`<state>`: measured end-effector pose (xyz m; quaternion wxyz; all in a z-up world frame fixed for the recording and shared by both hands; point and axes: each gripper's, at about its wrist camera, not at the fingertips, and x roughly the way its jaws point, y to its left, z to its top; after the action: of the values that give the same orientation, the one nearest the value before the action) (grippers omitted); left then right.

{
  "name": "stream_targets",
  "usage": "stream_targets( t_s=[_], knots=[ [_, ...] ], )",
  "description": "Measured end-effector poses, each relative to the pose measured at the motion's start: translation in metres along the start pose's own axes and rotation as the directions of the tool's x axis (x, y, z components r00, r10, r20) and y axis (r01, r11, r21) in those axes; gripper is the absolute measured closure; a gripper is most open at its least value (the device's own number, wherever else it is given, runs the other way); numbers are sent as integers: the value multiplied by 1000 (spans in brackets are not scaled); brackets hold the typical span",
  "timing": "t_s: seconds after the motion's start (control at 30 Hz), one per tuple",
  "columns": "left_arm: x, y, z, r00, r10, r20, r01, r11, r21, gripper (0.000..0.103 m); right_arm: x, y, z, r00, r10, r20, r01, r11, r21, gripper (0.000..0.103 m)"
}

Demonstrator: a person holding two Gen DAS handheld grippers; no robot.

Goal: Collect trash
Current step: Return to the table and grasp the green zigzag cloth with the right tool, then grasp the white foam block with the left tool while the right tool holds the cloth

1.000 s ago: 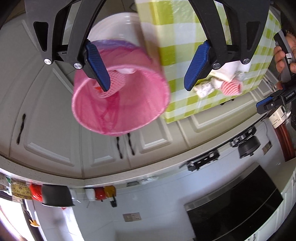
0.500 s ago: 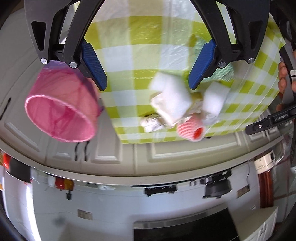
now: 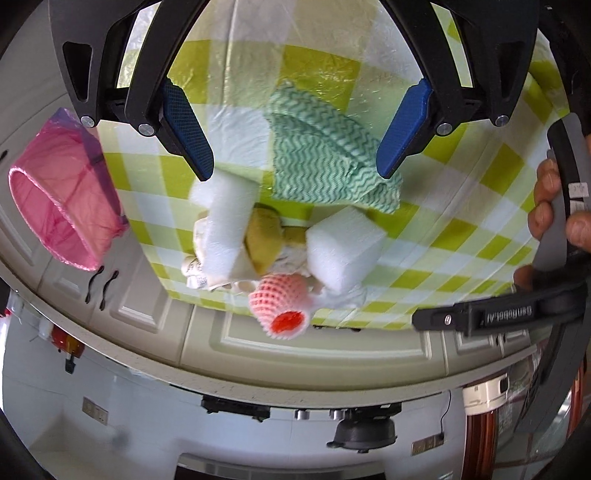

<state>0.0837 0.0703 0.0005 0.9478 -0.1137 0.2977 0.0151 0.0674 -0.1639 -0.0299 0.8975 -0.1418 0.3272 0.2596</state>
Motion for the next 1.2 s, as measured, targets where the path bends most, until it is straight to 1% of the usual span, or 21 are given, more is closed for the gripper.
stream_targets(
  t_s=[0.2,0.23,0.27,0.33,0.37,0.4,0.47,0.5,0.57,0.73,0.83,0.93,1.0,1.03,1.1,1.13,1.2],
  knots=[
    [5,2,-3,1000,-15,-6,15,1000,-15,31,25,14,-5,998,5,-56,-8,999,-43,21],
    [6,3,-3,1000,-17,-8,17,1000,-17,31,30,16,-7,997,8,-71,-12,999,-48,26],
    [7,2,-3,1000,-21,-10,20,1000,-19,31,35,17,-8,995,15,-95,-20,999,-47,35],
    [8,2,-4,1000,-25,-12,25,999,-20,31,43,16,-9,993,21,-120,-26,999,-38,45],
    [9,1,-4,1000,-28,-15,27,999,-18,31,45,15,-10,991,22,-128,-27,999,-36,49],
    [10,1,-5,999,-30,-18,30,999,-17,31,46,14,-11,990,36,-136,-41,999,-31,57],
    [14,-1,-5,999,-36,-26,36,999,-15,31,47,11,-12,988,55,-141,-58,998,-19,79],
    [16,-3,-6,999,-38,-31,38,999,-14,31,46,10,-12,989,55,-139,-58,998,-17,81],
    [20,-6,-7,998,-49,-43,48,999,-16,31,44,4,-13,988,58,-140,-59,998,-3,89],
    [32,-18,-10,993,-86,-80,85,996,-15,31,35,-16,-14,991,53,-126,-48,998,39,91],
    [43,-30,-11,989,-97,-109,99,995,15,31,27,-27,-14,993,42,-113,-36,998,57,91],
    [50,-38,-13,986,-100,-131,106,993,41,27,19,-40,-14,994,35,-101,-28,997,78,91],
    [53,-41,-15,985,-99,-144,108,993,56,27,13,-47,-13,995,33,-92,-25,996,89,91],
    [54,-43,-16,984,-98,-149,109,992,64,26,10,-49,-13,996,34,-87,-26,995,93,91],
    [58,-48,-18,983,-87,-160,102,990,93,21,4,-52,-11,996,41,-77,-33,994,100,91],
    [59,-50,-19,983,-78,-163,97,989,110,16,1,-53,-10,997,42,-71,-35,994,102,91],
    [63,-54,-20,984,-57,-170,82,986,145,14,-6,-57,-7,998,43,-56,-37,993,109,91]
  ],
)
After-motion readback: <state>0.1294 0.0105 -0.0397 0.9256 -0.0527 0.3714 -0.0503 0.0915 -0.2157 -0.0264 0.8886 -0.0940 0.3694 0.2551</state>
